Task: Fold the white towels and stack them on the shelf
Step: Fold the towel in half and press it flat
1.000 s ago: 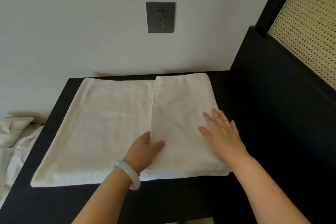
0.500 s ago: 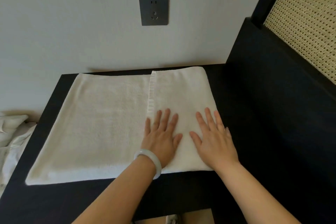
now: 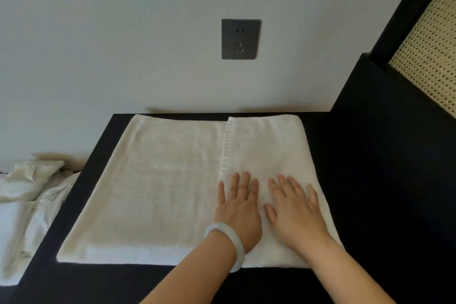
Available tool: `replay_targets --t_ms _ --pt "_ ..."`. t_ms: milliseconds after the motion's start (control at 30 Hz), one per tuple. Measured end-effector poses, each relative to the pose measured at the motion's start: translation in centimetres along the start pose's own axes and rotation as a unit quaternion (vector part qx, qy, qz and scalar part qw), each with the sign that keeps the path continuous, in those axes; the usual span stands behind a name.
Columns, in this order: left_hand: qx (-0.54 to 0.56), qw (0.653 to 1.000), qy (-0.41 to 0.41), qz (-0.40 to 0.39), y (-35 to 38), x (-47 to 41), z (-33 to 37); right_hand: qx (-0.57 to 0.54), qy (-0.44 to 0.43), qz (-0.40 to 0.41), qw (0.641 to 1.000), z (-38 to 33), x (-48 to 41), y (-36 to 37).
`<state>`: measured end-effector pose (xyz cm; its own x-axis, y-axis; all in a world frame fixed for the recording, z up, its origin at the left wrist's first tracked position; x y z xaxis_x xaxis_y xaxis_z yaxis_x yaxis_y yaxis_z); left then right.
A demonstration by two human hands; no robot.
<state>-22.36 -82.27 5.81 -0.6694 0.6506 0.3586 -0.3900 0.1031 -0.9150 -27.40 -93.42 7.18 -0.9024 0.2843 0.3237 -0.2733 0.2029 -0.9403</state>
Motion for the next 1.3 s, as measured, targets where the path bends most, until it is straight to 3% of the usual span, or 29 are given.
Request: replay_targets --t_ms 100,200,333,467,500,633,767,900,1067,1133,1300 --pt "-0.003 0.999 -0.005 0.034 -3.1 -3.0 0.5 -0.026 0.016 0.128 0.991 2.2 -2.9 -3.9" --pt "-0.007 0.999 -0.008 0.038 -5.2 -6.7 -0.2 -0.019 0.071 0.053 0.996 3.7 -6.0 -3.2" --pt "0.009 1.0 -0.025 0.006 -3.4 -9.0 -2.4 0.003 0.063 -0.011 0.998 4.3 -6.9 -0.8" --pt "0.009 0.998 -0.026 0.048 -2.5 -9.1 -2.8 -0.005 0.045 0.149 0.988 4.9 -9.4 -6.6" --pt "0.01 0.998 -0.028 0.052 -2.6 -9.2 -2.8 -0.023 0.044 0.147 0.988 5.1 -10.5 -7.3" --pt "0.016 0.998 -0.03 0.057 -2.6 -9.0 -2.9 -0.01 0.022 -0.007 1.0 4.7 -15.0 -4.4" --pt "0.025 0.997 -0.033 0.059 -2.6 -9.0 -2.9 -0.028 -0.004 0.059 0.998 6.7 -17.7 -7.0" --pt "0.018 0.998 -0.041 0.05 -2.5 -9.1 -2.9 -0.067 0.039 -0.015 0.997 8.6 -18.7 -5.2" --pt "0.015 0.998 -0.043 0.046 -2.5 -9.0 -2.8 0.01 0.07 0.005 0.998 7.3 -17.5 -5.8" --pt "0.013 0.998 -0.042 0.046 -2.6 -9.1 -2.9 0.024 0.043 0.017 0.999 5.8 -15.3 -4.2" --pt "0.009 0.998 -0.04 0.04 -2.4 -9.1 -2.7 -0.049 0.039 -0.015 0.998 5.9 -8.9 -2.2"
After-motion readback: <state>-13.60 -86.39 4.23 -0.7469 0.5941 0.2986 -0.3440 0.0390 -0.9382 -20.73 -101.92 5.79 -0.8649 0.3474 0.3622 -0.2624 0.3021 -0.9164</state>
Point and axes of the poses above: each hand's wrist, its own x-axis away from the middle knuckle, its own y-axis out of the palm, z = x × y, the point moved 6 cm from there along -x, towards the middle knuckle, and after that the axes turned 13 degrees about -z, right-handed, at the moved point
